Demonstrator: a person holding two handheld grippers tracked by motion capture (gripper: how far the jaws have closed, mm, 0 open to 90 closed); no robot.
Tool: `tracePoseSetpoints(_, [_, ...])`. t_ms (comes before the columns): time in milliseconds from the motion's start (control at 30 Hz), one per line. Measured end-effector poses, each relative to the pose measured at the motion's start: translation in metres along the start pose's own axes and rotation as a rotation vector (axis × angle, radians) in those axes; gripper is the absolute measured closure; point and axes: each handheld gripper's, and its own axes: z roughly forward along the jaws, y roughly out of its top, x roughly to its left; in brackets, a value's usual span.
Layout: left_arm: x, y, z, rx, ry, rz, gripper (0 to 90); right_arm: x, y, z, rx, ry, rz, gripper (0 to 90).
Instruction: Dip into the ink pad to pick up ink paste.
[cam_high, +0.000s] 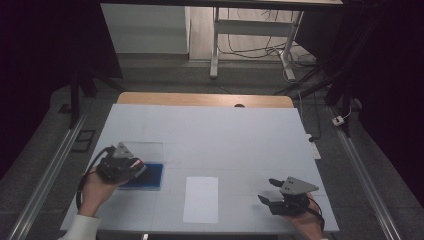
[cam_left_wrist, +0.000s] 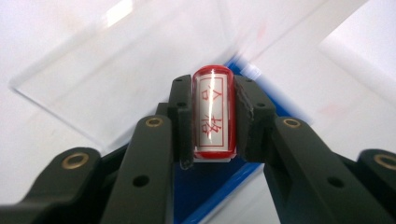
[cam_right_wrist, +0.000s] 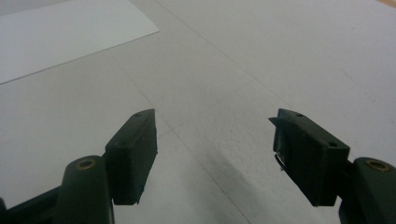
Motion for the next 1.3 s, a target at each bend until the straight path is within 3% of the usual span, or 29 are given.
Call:
tracePoseSetpoints(33, [0.001, 0.002, -0.009, -0.03, -0.019, -0.013, 70.4, -0.001, -0.001, -0.001, 0.0, -0.003, 0.003, 29.8])
tracePoseSetpoints(167, [-0.003, 0.008, -0.034, -0.079, -0.007, -0.008, 70.2, -0.001, -0.002, -0.002, -0.001, -0.009, 0.007, 29.9])
tracePoseSetpoints(333, [-0.009, 0.012, -0.041, -0.091, -0.008, 0.008, 70.2, 0.001, -0.001, -0.001, -0.006, -0.009, 0.003, 29.9])
tracePoseSetpoints(633, [-0.007, 0.01, -0.031, -0.071, -0.022, 0.0, 70.1, -0.001, -0.002, -0.001, 0.002, -0.014, 0.005, 29.9])
tracePoseSetpoints(1000, [-0.005, 0.004, 0.003, 0.025, -0.056, 0.002, 70.2, 0.0, -0.002, 0.001, 0.007, -0.006, 0.005, 30.0])
tracePoseSetpoints(1300, [-0.004, 0.0, 0.016, 0.068, -0.052, 0.0, 70.2, 0.0, -0.002, 0.002, 0.014, -0.006, 0.002, 30.0])
